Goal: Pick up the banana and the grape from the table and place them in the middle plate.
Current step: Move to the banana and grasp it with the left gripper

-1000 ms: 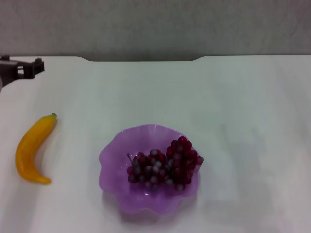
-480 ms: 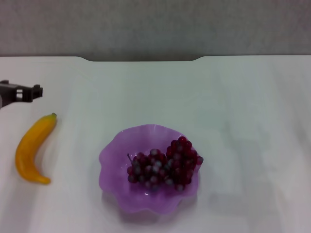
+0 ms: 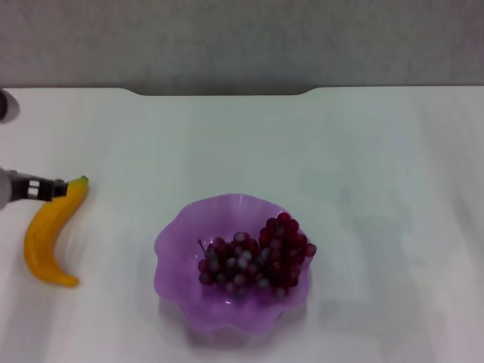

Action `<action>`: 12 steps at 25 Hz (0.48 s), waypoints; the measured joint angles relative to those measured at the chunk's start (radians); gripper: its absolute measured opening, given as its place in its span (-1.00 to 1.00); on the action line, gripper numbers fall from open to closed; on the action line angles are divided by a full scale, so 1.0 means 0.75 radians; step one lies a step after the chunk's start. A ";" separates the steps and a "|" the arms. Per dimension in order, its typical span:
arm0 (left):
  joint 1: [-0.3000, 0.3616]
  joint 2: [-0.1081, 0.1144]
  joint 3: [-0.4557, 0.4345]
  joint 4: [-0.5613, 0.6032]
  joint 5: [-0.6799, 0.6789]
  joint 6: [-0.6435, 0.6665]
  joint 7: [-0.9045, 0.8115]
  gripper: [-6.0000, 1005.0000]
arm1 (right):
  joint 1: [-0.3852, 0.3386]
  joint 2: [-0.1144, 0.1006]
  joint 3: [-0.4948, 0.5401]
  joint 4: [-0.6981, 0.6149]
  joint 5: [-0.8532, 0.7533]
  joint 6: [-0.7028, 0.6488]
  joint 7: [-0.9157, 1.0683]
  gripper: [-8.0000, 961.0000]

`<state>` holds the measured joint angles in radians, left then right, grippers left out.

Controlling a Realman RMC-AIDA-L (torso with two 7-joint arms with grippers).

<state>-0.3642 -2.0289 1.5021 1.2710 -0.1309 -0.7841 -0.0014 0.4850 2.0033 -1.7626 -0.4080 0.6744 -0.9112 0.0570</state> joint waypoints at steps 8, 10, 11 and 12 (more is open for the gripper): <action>-0.095 -0.001 -0.043 -0.171 -0.007 0.019 -0.010 0.60 | 0.002 0.002 -0.003 -0.008 0.000 -0.002 0.000 0.84; -0.108 0.000 -0.045 -0.205 -0.007 0.029 -0.010 0.60 | 0.002 0.002 -0.004 -0.009 0.001 -0.002 -0.001 0.84; -0.114 0.000 -0.047 -0.219 -0.005 0.032 -0.010 0.60 | 0.002 0.002 -0.005 -0.010 0.001 -0.003 -0.001 0.84; -0.120 0.000 -0.054 -0.236 -0.003 0.037 -0.009 0.60 | 0.002 0.002 -0.005 -0.010 0.001 -0.003 -0.001 0.84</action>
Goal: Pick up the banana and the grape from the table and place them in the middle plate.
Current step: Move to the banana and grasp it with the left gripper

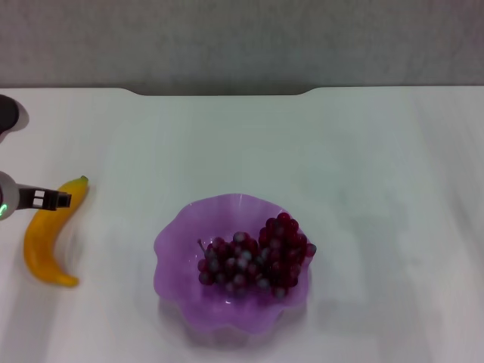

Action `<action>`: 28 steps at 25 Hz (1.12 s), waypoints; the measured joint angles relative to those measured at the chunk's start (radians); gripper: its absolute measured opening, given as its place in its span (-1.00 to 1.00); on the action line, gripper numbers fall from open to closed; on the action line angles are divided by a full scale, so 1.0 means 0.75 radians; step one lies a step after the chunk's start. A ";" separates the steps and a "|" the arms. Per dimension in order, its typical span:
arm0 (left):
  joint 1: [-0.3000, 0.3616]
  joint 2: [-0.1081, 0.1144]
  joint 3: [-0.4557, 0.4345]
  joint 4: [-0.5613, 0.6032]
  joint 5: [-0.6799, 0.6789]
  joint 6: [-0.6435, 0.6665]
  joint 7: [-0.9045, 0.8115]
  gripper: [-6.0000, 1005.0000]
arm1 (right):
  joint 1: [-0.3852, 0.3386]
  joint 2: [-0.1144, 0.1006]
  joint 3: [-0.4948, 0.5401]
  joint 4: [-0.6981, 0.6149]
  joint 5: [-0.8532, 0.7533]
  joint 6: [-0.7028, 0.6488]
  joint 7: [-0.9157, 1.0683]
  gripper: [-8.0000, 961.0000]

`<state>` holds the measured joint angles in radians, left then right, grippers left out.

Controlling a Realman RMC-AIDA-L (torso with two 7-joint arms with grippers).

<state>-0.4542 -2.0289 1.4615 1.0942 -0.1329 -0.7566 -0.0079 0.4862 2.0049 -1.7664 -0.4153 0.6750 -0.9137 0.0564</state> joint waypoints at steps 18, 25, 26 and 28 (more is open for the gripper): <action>-0.132 0.008 -0.065 -0.287 0.009 0.078 0.028 0.58 | 0.002 0.000 -0.012 -0.001 0.000 -0.001 0.001 0.84; -0.190 0.017 -0.094 -0.409 0.011 0.104 0.030 0.58 | 0.004 0.002 -0.014 -0.001 0.000 -0.001 0.001 0.84; -0.191 0.017 -0.095 -0.415 0.012 0.112 0.028 0.58 | 0.004 0.002 -0.014 -0.001 0.000 -0.001 0.001 0.84; -0.193 0.017 -0.107 -0.419 0.012 0.120 0.027 0.57 | 0.004 0.002 -0.022 -0.001 0.000 -0.001 0.001 0.84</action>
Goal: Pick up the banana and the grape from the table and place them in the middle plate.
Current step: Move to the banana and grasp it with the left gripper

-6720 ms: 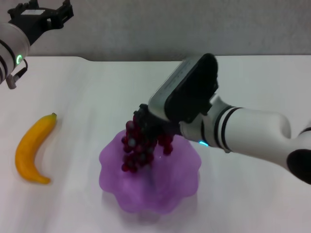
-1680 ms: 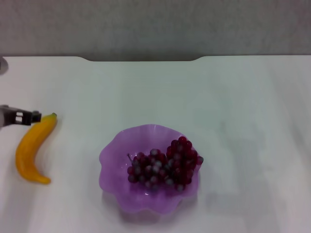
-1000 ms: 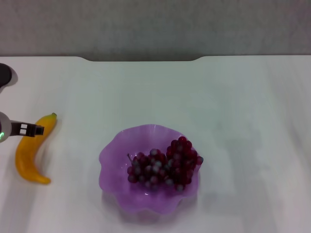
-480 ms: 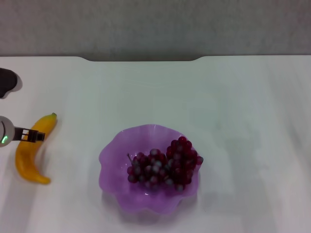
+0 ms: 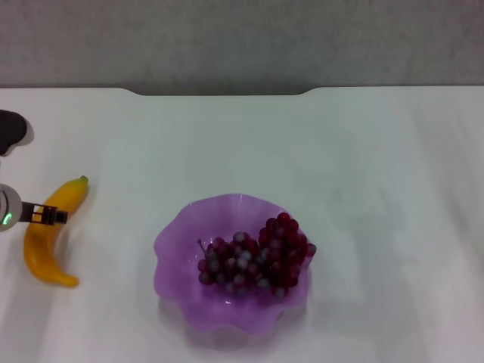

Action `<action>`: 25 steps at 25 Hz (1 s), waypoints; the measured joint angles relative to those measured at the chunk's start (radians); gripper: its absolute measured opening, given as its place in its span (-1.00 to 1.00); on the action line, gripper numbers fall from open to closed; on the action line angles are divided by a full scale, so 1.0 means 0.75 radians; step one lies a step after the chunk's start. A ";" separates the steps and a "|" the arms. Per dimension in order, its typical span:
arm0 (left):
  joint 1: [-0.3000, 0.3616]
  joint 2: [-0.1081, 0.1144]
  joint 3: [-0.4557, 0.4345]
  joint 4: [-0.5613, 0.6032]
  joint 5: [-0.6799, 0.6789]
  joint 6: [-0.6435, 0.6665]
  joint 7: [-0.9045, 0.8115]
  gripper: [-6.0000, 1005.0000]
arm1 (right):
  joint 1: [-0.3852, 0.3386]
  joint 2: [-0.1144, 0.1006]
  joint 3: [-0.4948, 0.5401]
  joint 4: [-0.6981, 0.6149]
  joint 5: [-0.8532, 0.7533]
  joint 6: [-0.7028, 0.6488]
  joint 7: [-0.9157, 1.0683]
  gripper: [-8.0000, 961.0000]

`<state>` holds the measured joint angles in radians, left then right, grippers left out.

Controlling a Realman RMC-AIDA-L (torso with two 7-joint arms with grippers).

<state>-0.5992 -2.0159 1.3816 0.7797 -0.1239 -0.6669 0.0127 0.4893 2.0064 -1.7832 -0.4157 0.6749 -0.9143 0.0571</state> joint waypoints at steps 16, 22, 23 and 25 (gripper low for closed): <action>-0.086 0.004 -0.018 -0.154 0.012 0.016 0.014 0.55 | 0.002 0.000 -0.013 -0.002 0.000 -0.001 0.001 0.83; -0.096 0.000 -0.018 -0.163 0.013 0.015 0.019 0.55 | 0.003 0.000 -0.019 -0.002 0.000 -0.002 0.001 0.83; -0.099 0.000 -0.018 -0.168 0.013 0.015 0.019 0.55 | 0.003 0.000 -0.019 -0.002 0.000 -0.002 0.001 0.83; -0.101 -0.001 -0.018 -0.172 0.013 0.015 0.019 0.54 | 0.004 0.000 -0.020 -0.002 0.000 -0.002 0.001 0.83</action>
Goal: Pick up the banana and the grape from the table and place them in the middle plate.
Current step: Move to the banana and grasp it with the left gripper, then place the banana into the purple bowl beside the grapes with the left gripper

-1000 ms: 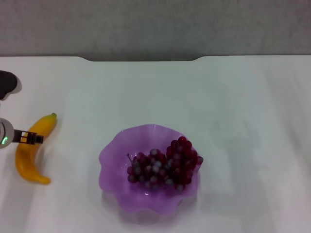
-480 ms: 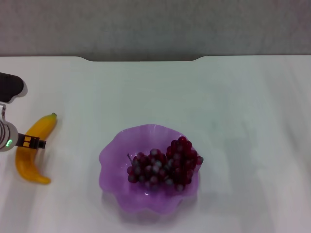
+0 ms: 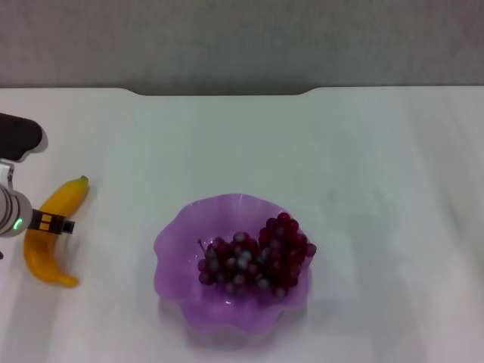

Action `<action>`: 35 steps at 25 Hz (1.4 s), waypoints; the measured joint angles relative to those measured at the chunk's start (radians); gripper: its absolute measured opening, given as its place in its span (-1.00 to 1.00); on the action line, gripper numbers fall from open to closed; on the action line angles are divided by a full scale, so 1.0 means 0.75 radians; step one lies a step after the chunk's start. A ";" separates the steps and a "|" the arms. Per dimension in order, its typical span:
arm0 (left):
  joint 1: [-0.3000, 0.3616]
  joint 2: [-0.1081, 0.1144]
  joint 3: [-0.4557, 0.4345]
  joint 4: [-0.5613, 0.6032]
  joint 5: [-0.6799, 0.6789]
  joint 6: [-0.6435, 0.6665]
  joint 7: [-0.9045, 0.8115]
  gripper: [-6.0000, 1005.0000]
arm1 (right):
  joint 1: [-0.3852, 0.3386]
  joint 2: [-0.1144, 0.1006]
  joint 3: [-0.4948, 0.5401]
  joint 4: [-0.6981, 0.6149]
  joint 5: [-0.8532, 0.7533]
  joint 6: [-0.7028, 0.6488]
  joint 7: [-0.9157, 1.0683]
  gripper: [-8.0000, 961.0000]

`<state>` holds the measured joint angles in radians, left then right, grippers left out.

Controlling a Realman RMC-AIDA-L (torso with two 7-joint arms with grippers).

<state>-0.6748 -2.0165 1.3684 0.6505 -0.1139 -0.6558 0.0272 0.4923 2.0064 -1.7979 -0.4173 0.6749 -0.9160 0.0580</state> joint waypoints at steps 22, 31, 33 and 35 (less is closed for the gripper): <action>0.017 -0.009 -0.038 0.067 0.000 -0.007 -0.002 -0.09 | 0.002 0.000 -0.002 0.010 0.000 0.000 0.001 0.83; 0.151 -0.018 -0.014 0.441 -0.011 -0.176 0.021 -0.09 | 0.002 0.000 -0.002 0.013 0.002 0.000 0.000 0.83; 0.194 -0.020 0.000 0.550 -0.016 -0.226 0.030 -0.09 | 0.002 0.000 -0.002 0.013 0.002 0.000 -0.001 0.83; 0.230 -0.020 0.019 0.645 -0.016 -0.278 0.032 -0.09 | 0.000 0.000 -0.002 0.013 0.002 0.000 -0.002 0.83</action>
<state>-0.5026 -2.0317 1.3825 1.1344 -0.1263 -0.8646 0.0515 0.4926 2.0064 -1.7993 -0.4077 0.6766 -0.9157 0.0569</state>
